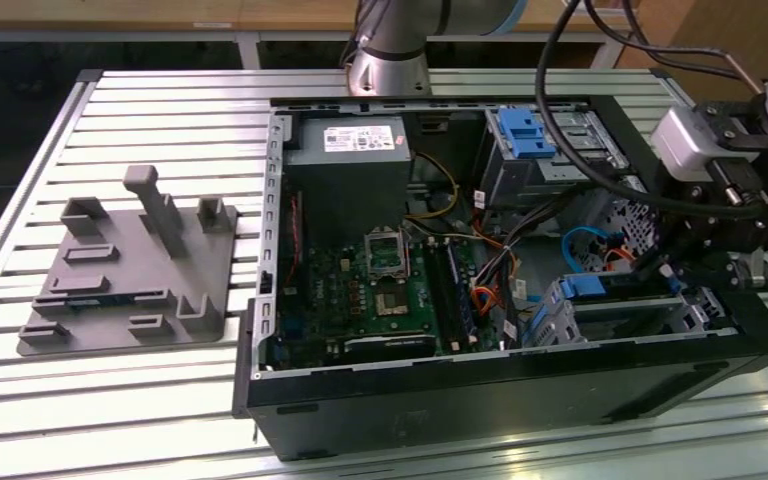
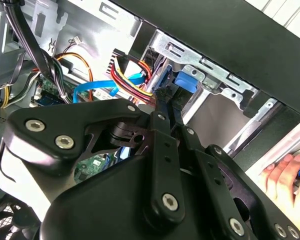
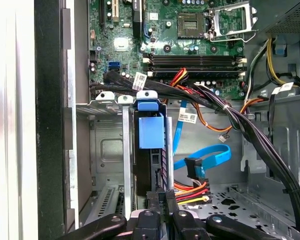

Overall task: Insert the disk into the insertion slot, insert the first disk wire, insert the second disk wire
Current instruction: 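Insert the first disk wire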

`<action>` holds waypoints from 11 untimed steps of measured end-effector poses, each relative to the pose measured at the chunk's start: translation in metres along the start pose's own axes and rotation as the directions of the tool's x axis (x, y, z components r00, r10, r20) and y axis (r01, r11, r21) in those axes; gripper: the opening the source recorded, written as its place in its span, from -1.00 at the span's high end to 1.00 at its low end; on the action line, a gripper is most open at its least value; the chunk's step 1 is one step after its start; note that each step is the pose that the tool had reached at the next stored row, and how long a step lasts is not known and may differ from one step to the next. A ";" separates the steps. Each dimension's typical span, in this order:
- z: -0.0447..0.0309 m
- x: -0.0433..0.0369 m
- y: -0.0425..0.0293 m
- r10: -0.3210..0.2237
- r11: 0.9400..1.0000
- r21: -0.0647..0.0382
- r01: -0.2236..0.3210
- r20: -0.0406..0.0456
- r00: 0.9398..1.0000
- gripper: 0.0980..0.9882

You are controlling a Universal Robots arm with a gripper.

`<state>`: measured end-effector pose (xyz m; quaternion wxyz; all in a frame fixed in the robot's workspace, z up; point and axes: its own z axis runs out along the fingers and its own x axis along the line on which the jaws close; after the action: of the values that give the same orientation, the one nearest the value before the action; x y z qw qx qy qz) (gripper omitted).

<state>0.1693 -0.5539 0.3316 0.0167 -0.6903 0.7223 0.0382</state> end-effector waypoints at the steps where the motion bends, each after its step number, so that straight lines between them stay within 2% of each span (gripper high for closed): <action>1: 0.0005 0.0001 0.0000 0.000 1.000 0.000 0.000 0.000 1.000 0.85; 11: 0.0041 0.0017 -0.0002 -0.001 1.000 0.000 0.001 0.000 1.000 0.83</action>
<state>0.1693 -0.5552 0.3273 0.0168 -0.6906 0.7220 0.0384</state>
